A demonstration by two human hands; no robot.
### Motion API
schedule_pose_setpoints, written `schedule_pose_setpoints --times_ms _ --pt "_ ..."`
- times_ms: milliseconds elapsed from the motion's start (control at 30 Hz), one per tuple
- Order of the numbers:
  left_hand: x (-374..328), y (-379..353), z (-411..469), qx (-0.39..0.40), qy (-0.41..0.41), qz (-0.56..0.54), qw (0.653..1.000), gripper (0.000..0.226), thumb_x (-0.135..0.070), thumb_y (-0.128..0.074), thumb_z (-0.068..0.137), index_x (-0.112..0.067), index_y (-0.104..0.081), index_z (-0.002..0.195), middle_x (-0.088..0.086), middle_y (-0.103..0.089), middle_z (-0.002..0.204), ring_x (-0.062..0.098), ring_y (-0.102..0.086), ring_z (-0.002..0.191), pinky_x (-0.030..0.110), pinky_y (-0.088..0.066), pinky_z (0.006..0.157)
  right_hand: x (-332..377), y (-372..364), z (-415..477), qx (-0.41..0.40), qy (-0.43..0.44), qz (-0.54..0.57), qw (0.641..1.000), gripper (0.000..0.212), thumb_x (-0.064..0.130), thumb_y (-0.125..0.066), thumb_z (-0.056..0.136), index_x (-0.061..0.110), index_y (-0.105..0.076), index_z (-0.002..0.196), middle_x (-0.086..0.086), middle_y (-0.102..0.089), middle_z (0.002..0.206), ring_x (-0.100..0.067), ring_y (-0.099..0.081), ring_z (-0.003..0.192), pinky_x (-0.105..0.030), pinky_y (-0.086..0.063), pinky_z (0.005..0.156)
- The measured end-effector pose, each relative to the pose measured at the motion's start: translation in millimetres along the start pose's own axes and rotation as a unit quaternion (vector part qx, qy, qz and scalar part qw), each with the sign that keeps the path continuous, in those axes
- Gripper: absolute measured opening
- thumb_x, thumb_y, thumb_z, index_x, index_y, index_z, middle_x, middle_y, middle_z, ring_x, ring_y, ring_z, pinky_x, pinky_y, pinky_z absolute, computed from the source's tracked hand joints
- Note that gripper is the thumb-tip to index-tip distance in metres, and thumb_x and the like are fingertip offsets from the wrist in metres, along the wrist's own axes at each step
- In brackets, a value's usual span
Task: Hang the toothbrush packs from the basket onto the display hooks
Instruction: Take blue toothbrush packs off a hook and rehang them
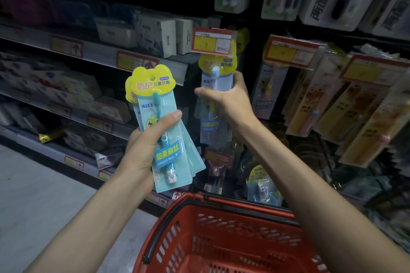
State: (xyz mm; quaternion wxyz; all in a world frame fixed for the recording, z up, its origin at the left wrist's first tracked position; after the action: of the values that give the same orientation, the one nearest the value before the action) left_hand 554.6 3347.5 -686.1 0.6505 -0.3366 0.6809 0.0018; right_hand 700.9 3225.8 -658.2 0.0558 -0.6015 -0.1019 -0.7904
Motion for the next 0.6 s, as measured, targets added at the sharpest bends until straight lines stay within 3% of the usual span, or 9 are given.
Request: schedule_pose_setpoints --times_ms 233,400,533,600 --pt "-4 6 0 0.004 -0.023 -0.002 1.000 0.044 -0.032 -0.086 0.070 -0.021 -0.075 0.111 0.005 -0.075 0.094 0.023 -0.075 0.081 0.048 -0.065 0.081 -1 -6 -7 0.000 0.043 0.004 0.999 0.073 0.017 -0.094 0.073 0.014 -0.048 0.130 -0.001 -0.068 0.115 -0.011 -0.071 0.097 -0.030 -0.061 0.082" --pt "-7 5 2 0.003 -0.035 -0.012 0.999 0.046 -0.032 -0.082 0.070 -0.019 -0.074 0.113 0.006 -0.074 0.095 0.023 -0.074 0.081 0.050 -0.064 0.083 -3 -6 -13 -0.009 0.044 -0.009 0.999 0.076 0.021 -0.094 0.071 0.017 -0.049 0.132 0.000 -0.067 0.119 -0.012 -0.071 0.104 -0.041 -0.061 0.092" --pt "-7 4 6 -0.001 -0.033 -0.011 0.999 0.055 -0.028 -0.088 0.070 -0.012 -0.073 0.121 0.012 -0.074 0.101 0.029 -0.074 0.087 0.058 -0.062 0.085 6 -10 -16 -0.005 0.021 0.009 1.000 0.077 0.027 -0.096 0.064 0.017 -0.051 0.127 -0.002 -0.070 0.117 -0.016 -0.072 0.103 -0.048 -0.061 0.092" --pt "-6 6 9 -0.004 -0.031 -0.014 0.999 0.049 -0.027 -0.088 0.072 -0.014 -0.075 0.117 0.014 -0.075 0.104 0.033 -0.074 0.090 0.061 -0.061 0.086 9 -12 -18 -0.003 0.013 -0.005 1.000 0.077 0.034 -0.095 0.061 0.020 -0.052 0.124 0.000 -0.071 0.115 -0.017 -0.073 0.101 -0.050 -0.061 0.090"
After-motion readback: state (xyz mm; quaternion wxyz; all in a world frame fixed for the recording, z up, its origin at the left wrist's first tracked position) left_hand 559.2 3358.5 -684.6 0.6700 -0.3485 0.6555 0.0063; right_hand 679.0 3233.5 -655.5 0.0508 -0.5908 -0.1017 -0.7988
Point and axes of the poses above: each hand's wrist, its own z-axis towards the middle knuckle, its own y-axis out of the back of the hand, x = y × z, the point moved 1 cm from there along z, towards the middle knuckle
